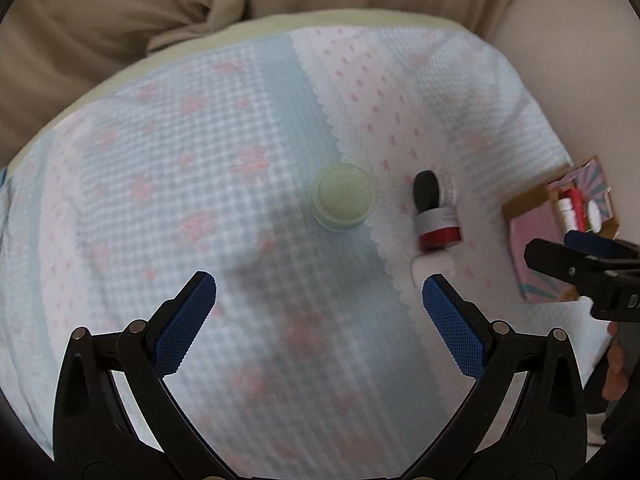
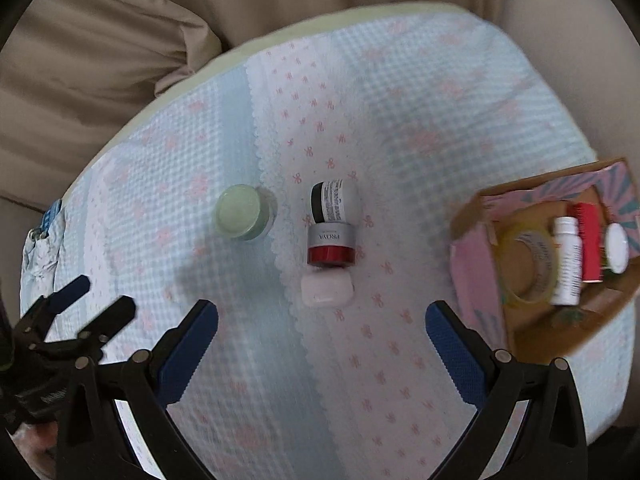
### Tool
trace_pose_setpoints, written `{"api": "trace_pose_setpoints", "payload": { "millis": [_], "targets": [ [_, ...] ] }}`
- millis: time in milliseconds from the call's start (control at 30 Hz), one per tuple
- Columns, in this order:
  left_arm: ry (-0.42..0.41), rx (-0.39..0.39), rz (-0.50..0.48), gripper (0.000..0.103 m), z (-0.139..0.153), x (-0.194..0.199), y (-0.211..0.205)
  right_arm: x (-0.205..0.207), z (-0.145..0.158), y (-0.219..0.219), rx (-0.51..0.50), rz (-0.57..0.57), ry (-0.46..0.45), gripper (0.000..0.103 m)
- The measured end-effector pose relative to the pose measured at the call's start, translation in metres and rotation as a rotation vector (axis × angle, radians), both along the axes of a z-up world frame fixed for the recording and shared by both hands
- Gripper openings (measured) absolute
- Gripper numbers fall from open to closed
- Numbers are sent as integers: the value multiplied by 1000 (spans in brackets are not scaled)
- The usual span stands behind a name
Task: Organize rigid objects
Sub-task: 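Move both tools toward the remaining jars on the bed, then grasp the red-and-silver jar with the right tool while the left tool grasps the pale green jar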
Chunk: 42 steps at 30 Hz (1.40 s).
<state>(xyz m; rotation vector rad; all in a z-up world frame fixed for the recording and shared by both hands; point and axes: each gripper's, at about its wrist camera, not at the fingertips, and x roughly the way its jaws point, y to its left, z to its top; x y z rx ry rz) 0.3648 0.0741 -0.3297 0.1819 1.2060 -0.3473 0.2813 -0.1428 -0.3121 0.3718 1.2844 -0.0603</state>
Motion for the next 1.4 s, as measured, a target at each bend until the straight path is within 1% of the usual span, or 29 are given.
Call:
{"api": "trace_pose_setpoints", "payload": {
  "millis": [167, 233, 267, 333, 400, 433, 567, 633, 667, 700, 767, 800, 833, 867, 900, 1067, 1133, 1167, 1267, 1400],
  "targets": [
    [13, 35, -77, 103, -52, 30, -22, 30, -42, -7, 23, -21, 46, 103],
    [11, 43, -105, 103, -68, 38, -29, 39, -58, -10, 27, -33, 56, 103],
    [10, 53, -123, 103, -81, 43, -33, 45, -70, -12, 39, -42, 66, 101],
    [9, 73, -145, 103, -98, 49, -40, 53, -93, -14, 67, -55, 90, 89],
    [6, 93, -163, 102, -115, 55, -46, 59, -109, -15, 79, -59, 113, 81],
    [1, 99, -170, 102, -121, 57, -49, 61, -116, -15, 85, -64, 120, 79],
    [-26, 120, -188, 102, -138, 66, -62, 70, -134, -17, 99, -68, 136, 76],
    [-22, 120, -192, 101, -144, 72, -67, 73, -138, -17, 104, -67, 147, 69],
    [-19, 115, -196, 99, -147, 74, -70, 75, -142, -17, 116, -68, 157, 67],
    [-19, 110, -203, 91, -148, 76, -72, 76, -143, -17, 128, -70, 161, 64],
    [-29, 109, -218, 89, -148, 77, -77, 77, -145, -15, 143, -67, 164, 59],
    [-34, 105, -225, 83, -148, 78, -79, 77, -145, -13, 144, -59, 166, 56],
    [-30, 96, -234, 74, -147, 78, -81, 78, -146, -11, 143, -51, 169, 52],
    [-30, 98, -235, 72, -146, 79, -82, 78, -147, -9, 144, -42, 173, 51],
    [-31, 100, -233, 68, -145, 80, -83, 79, -148, -9, 145, -40, 173, 51],
    [-19, 115, -217, 68, -144, 82, -88, 77, -149, -13, 169, -36, 169, 50],
    [-12, 116, -206, 68, -142, 81, -90, 77, -148, -15, 163, -32, 169, 50],
    [-11, 116, -198, 68, -139, 79, -90, 70, -145, -20, 159, -28, 167, 50],
    [-17, 107, -181, 68, -129, 72, -87, 66, -137, -19, 159, -23, 155, 50],
    [-32, 97, -163, 68, -106, 59, -81, 58, -122, -22, 155, -26, 135, 50]
  ]
}}
